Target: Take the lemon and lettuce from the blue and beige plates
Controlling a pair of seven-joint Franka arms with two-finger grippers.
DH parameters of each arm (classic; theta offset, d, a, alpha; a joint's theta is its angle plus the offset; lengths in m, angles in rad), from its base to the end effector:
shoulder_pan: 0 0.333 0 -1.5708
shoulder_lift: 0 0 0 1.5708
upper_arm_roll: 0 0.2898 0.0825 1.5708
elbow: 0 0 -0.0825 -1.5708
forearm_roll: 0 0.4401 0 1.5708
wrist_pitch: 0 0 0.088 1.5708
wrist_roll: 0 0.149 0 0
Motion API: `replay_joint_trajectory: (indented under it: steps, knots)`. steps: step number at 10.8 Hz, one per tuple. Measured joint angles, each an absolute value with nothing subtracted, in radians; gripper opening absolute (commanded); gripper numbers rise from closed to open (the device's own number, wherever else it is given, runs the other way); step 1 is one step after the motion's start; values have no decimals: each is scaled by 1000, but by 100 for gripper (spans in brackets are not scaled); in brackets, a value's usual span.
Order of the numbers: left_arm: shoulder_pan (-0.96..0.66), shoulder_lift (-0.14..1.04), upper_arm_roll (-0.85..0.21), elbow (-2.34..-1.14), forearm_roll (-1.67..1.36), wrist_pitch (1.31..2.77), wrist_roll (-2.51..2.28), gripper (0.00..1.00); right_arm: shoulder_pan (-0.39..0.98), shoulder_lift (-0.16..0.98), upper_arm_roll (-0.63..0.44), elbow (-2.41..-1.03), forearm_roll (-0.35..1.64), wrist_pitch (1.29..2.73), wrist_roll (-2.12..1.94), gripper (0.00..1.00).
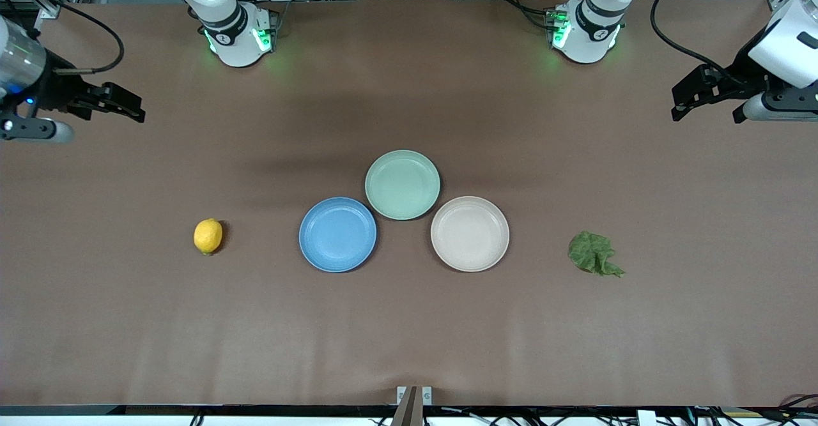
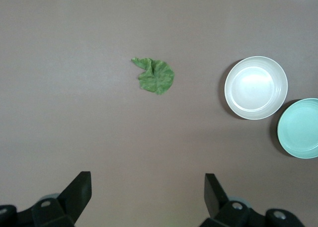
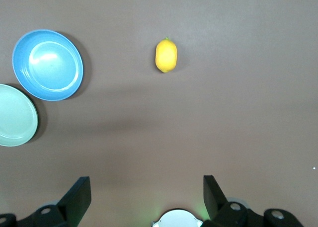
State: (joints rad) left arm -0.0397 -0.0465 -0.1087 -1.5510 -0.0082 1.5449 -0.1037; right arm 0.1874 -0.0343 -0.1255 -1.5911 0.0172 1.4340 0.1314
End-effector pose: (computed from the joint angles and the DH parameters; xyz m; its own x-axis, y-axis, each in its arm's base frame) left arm 0.5897 -0.0907 0.5923 0.9982 -0.0449 0.0396 -0.0452 -0.9990 0.0073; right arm 0.5793 0.0377 0.5553 0.9900 -0.0670 -0.1245 -0.0681 -0.9977 -0.0052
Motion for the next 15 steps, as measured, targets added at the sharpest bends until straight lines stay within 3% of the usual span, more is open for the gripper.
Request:
replay_joint_trajectory:
  steps: [15]
  knots:
    - [4,-24,-97,-1545,-8,1556,-102,100,164,22,-128,-1527,16,1576,138,100]
